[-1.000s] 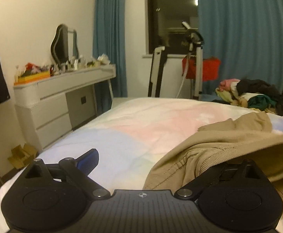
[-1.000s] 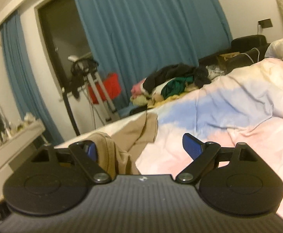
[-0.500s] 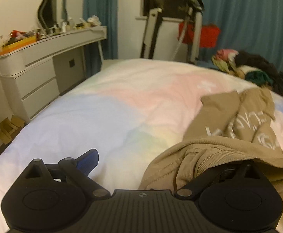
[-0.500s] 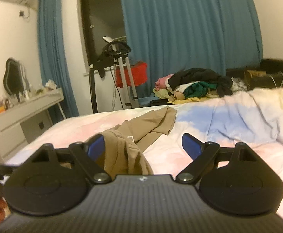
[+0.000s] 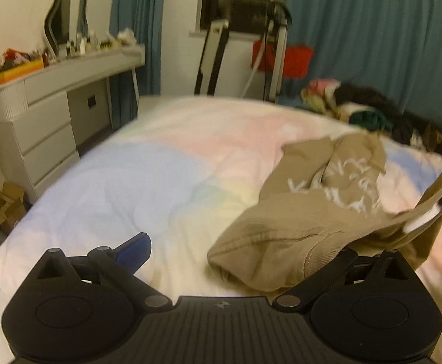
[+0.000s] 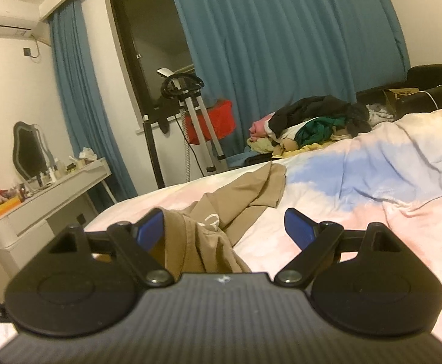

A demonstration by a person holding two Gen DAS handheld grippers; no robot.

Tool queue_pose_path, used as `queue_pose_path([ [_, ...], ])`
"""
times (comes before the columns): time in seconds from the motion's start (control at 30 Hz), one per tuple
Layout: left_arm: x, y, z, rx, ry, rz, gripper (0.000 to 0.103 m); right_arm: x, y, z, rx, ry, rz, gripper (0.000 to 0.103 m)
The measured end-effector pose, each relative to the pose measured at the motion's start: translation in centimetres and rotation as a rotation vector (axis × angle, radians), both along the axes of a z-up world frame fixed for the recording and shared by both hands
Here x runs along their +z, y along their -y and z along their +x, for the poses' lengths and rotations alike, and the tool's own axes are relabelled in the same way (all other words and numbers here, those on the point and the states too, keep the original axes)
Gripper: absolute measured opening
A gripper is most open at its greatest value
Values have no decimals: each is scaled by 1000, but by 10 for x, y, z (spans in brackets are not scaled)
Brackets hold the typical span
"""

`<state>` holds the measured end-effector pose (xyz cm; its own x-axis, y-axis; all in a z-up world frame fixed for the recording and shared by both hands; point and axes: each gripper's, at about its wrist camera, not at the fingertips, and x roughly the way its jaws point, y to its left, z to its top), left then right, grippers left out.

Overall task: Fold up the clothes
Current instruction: 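Lower the shirt onto the bed and open both tools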

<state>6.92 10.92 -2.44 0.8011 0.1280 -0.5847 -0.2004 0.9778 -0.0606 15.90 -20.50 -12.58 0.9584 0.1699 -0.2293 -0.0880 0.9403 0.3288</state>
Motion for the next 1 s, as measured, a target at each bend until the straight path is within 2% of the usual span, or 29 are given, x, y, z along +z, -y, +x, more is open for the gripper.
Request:
queue_pose_path([
  [0.13, 11, 8, -13, 1, 81, 39, 102, 2, 2, -2, 12, 8, 17, 87],
  [0.4, 21, -8, -16, 112, 111, 17, 103, 3, 5, -1, 22, 8, 40, 87],
  [0.6, 19, 13, -18, 22, 125, 70, 103, 8, 3, -5, 27, 23, 31, 87],
  [0.8, 7, 26, -12, -61, 107, 23, 103, 14, 4, -9, 19, 47, 24, 87],
  [1.0, -3, 48, -9, -163, 98, 65, 103, 9, 22, -9, -36, 35, 57, 87],
])
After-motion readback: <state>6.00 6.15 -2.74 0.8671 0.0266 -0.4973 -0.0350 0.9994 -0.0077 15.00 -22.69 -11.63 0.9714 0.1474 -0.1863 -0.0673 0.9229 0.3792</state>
